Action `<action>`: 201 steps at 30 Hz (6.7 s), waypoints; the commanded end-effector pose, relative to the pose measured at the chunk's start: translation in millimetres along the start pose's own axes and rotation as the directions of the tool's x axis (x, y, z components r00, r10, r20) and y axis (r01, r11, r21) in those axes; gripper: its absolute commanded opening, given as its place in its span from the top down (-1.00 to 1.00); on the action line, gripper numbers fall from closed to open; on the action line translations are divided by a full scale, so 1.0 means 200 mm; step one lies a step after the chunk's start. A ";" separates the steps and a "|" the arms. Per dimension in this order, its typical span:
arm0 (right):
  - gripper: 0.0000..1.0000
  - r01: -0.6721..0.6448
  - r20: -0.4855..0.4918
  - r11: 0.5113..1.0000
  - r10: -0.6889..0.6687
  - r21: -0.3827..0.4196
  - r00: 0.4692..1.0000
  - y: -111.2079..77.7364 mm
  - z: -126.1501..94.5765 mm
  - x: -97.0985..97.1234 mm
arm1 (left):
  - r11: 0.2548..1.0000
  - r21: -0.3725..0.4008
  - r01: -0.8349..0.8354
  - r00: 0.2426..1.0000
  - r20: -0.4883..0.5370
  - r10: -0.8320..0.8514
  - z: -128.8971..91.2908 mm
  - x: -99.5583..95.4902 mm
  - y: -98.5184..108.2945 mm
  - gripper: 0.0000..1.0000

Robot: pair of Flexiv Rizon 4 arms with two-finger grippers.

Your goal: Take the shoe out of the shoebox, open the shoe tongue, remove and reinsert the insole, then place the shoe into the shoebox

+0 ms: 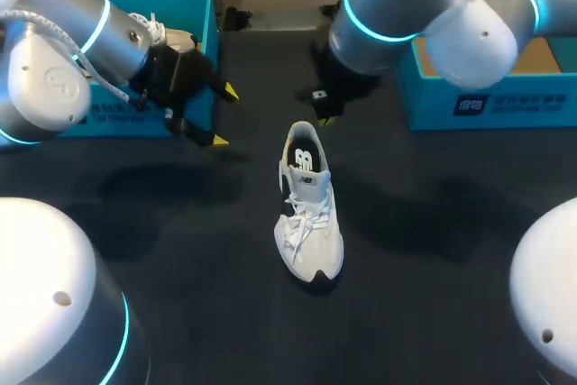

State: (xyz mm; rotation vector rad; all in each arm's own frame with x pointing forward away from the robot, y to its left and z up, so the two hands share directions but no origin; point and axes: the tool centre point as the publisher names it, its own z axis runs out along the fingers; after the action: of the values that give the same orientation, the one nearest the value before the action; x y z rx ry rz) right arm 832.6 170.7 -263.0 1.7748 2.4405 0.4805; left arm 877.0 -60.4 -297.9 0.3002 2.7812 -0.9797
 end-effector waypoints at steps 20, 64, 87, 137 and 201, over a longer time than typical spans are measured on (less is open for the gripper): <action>1.00 -0.179 0.168 0.983 0.181 -0.031 0.969 -0.12 0.26 0.22 | 0.999 -0.027 0.038 0.998 0.059 -0.037 -0.09 -0.03 0.06 -1.00; 1.00 -0.158 0.196 0.987 0.148 0.036 0.969 -0.14 0.51 0.07 | 0.999 -0.027 0.038 0.998 0.059 -0.037 -0.09 -0.03 0.06 -1.00; 1.00 -0.113 0.220 0.993 0.107 0.016 0.970 -0.06 0.66 0.04 | 0.999 -0.027 0.038 0.998 0.059 -0.037 -0.09 -0.03 0.06 -1.00; -1.00 -0.263 0.123 0.855 0.232 0.447 0.965 -0.37 0.32 0.16 | 0.999 -0.027 0.038 0.998 0.059 -0.037 -0.09 -0.03 0.06 -1.00; 0.03 -0.340 0.151 0.808 0.306 0.482 0.940 -0.58 0.04 0.33 | 0.999 -0.027 0.038 0.998 0.059 -0.037 -0.09 -0.03 0.06 -1.00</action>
State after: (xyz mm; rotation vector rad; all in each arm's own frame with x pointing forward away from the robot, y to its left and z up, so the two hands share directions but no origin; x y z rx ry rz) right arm 705.6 202.3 -299.2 2.3795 2.3631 -0.2377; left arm 884.1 -40.3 -290.7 0.2122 2.7522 -0.9468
